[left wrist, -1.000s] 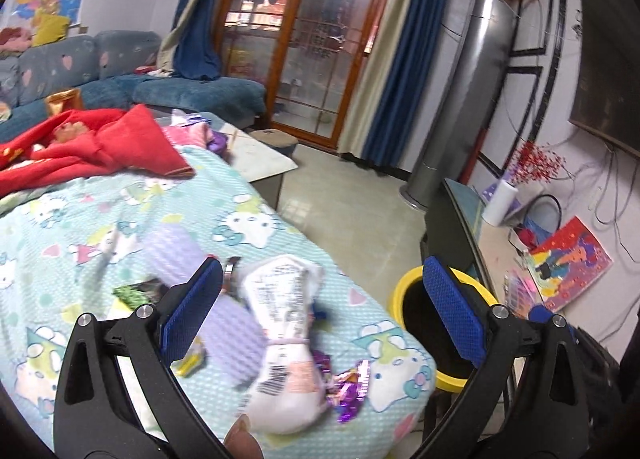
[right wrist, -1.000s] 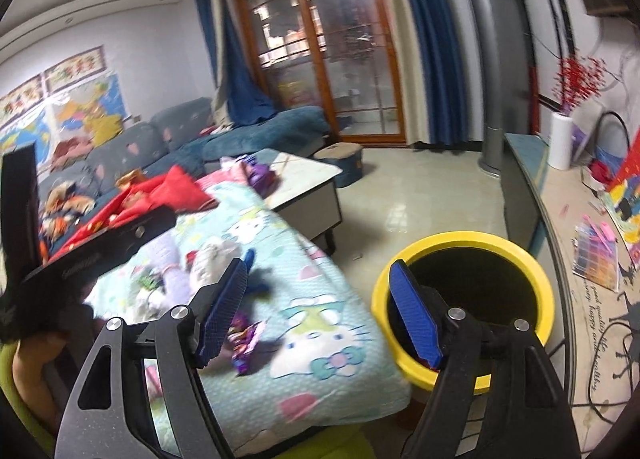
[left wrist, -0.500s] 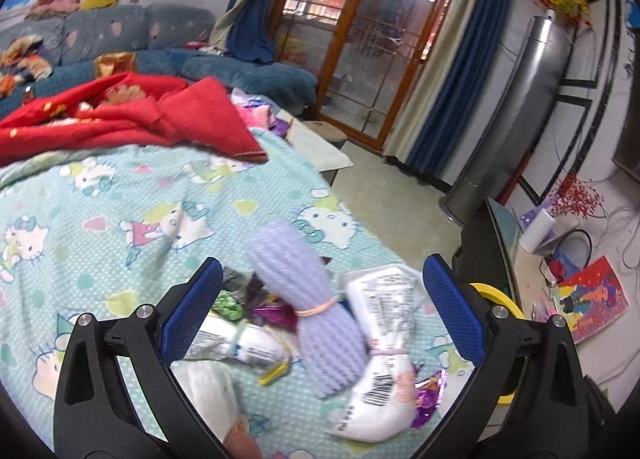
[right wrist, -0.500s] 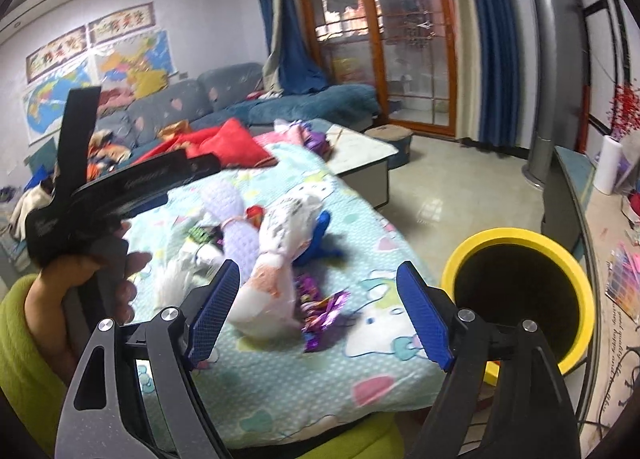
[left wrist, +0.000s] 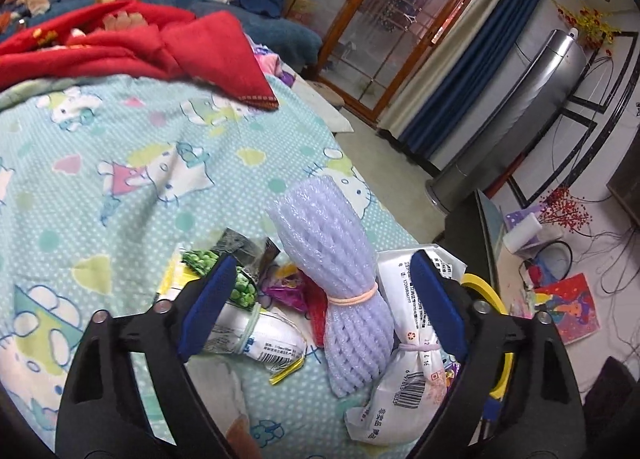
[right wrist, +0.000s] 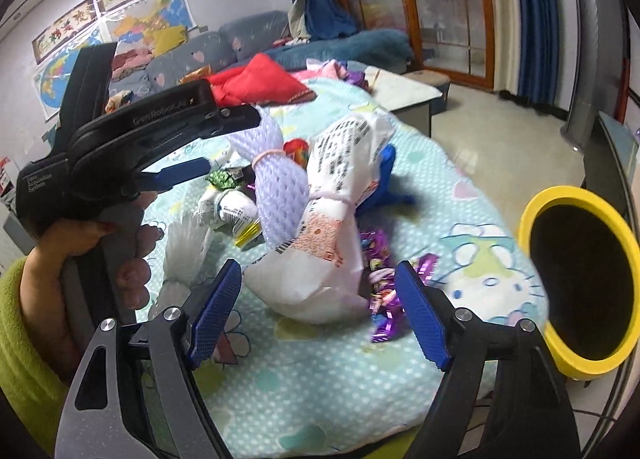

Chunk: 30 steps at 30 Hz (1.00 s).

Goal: Collect trash
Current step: 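Grasp the purple foam net with the left tool while the right tool grasps the white plastic bag, then carry the purple foam net and white bag in both tools over the bin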

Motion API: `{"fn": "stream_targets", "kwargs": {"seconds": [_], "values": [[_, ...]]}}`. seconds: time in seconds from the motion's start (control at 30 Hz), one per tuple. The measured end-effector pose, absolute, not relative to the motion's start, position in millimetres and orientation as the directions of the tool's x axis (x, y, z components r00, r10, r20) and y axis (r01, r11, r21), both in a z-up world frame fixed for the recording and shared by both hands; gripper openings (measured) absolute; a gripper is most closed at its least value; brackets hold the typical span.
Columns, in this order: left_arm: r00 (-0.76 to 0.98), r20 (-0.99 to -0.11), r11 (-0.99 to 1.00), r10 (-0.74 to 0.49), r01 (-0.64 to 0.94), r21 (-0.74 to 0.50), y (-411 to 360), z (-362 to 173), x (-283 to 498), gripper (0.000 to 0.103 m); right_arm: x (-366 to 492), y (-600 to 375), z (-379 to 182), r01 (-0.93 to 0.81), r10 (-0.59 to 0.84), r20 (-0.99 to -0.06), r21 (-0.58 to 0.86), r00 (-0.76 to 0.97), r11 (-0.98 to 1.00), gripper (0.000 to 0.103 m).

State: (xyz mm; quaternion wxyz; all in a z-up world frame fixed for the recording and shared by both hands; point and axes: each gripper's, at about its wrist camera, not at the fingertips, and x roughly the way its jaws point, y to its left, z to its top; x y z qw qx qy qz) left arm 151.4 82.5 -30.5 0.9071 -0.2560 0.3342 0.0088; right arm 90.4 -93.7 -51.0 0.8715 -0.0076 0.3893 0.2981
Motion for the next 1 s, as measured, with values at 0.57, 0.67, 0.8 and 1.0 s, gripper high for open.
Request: {"fn": "stream_targets", "kwargs": {"seconds": [0.57,0.67,0.8,1.0], "values": [[0.731,-0.627,0.844,-0.269,-0.135,-0.519,75,-56,162,0.028,92,-88,-69,-0.537,0.547,-0.706,0.276,0.449,0.797,0.041],[0.74,-0.611,0.838,-0.282,-0.119,-0.532,76,-53,157,0.025,89,-91,-69,-0.546,0.552,-0.703,0.273,0.448,0.792,0.039],[0.765,-0.577,0.83,-0.288,-0.101,-0.549,79,-41,147,0.024,88,-92,-67,-0.565,0.572,-0.693,0.283,0.438,0.775,0.037],[0.814,-0.524,0.841,-0.25,-0.086,-0.535,88,-14,131,0.023,80,-90,-56,-0.613,0.613,-0.664,0.285,0.429,0.737,0.037]]}}
